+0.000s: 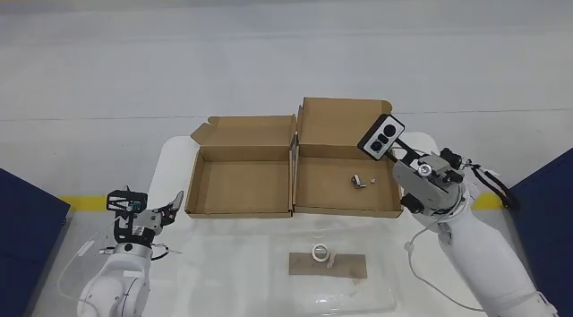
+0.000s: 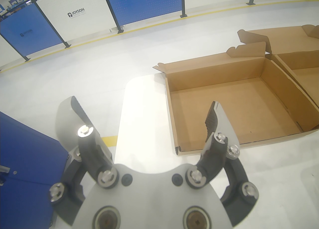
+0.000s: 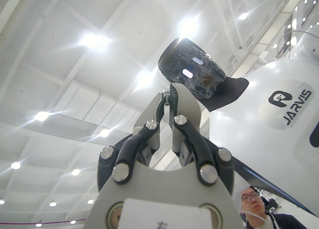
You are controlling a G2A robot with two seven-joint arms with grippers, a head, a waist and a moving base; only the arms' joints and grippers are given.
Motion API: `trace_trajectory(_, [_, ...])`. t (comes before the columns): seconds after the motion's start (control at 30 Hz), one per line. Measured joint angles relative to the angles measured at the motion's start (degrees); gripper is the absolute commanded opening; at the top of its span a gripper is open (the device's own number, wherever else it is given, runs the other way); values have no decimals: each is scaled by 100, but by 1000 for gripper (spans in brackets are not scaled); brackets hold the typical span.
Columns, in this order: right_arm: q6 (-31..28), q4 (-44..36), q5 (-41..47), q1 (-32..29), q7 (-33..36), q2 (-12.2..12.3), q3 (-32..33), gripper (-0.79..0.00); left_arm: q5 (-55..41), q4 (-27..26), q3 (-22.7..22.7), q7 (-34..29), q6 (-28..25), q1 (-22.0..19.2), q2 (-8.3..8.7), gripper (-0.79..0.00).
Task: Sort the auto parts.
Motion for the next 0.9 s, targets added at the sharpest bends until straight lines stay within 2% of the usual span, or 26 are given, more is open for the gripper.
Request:
trace_trajectory(0.5, [-15, -25, -23, -19, -49, -1, 23, -785, 0, 0, 0, 0, 0, 0, 0, 0])
trace_trajectory(0.7, [324, 8, -693, -345, -19, 88, 552, -785, 0, 0, 0, 0, 0, 0, 0, 0])
trace_trajectory(0.9, [776, 182, -1757, -942, 461, 256, 1331, -785, 0, 0, 0, 0, 0, 0, 0, 0])
